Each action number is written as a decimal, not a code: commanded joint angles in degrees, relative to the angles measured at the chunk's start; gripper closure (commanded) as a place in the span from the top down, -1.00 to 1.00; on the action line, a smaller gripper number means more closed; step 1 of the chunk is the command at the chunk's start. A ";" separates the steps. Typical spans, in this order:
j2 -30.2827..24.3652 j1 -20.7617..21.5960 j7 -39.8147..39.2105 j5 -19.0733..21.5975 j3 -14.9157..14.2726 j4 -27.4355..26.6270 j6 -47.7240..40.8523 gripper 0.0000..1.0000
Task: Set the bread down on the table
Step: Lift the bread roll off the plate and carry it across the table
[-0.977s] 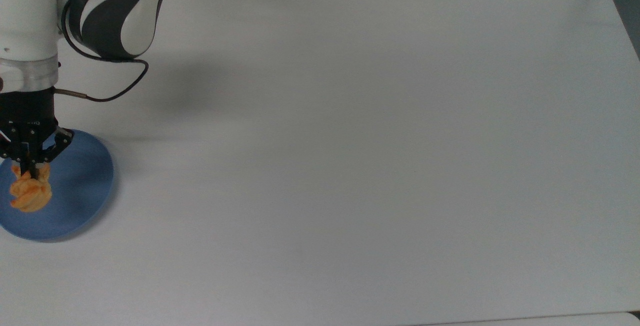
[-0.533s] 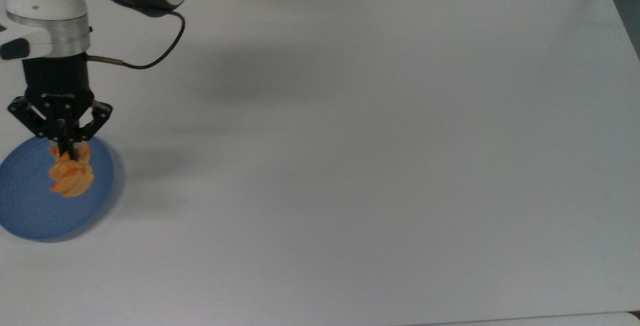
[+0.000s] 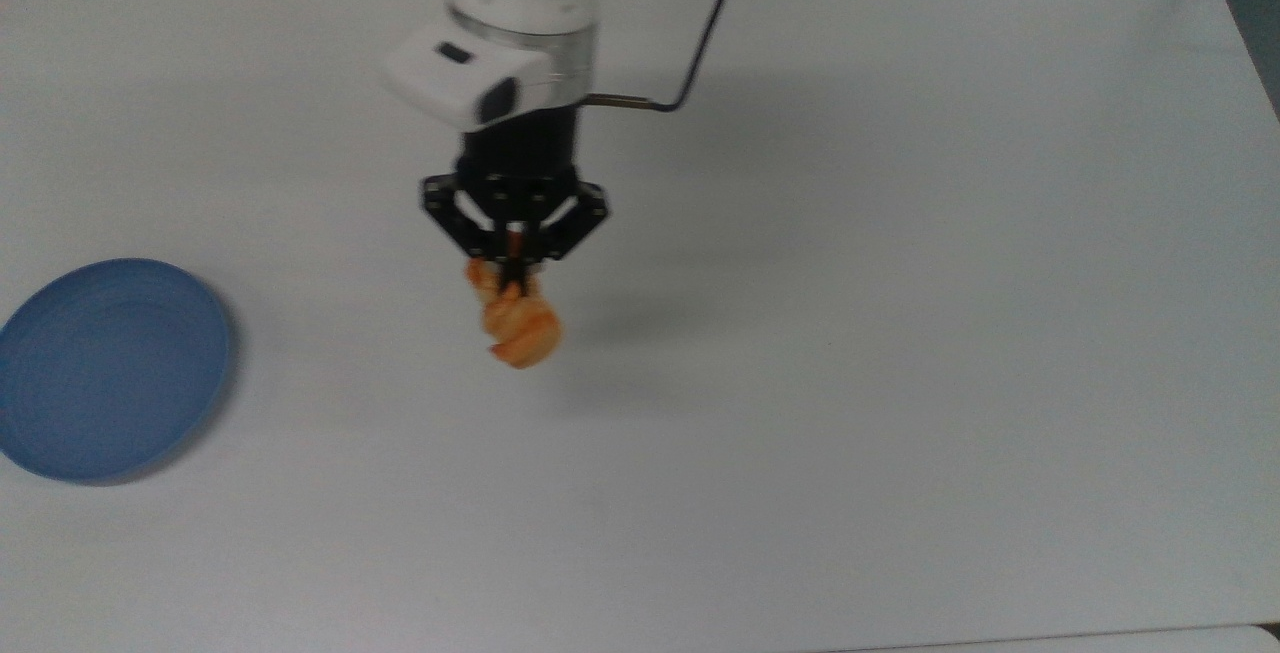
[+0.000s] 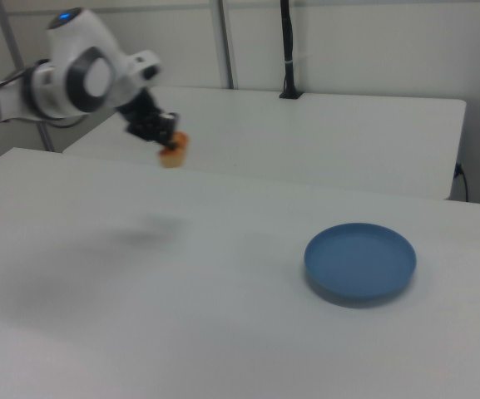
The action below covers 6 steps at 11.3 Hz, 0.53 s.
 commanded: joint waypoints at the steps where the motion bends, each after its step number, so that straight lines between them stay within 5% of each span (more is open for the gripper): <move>1: -0.22 13.84 11.72 -5.35 -1.46 -2.79 -4.24 -0.93; 6: 8.23 21.16 35.37 -20.47 6.08 0.29 -4.69 -0.91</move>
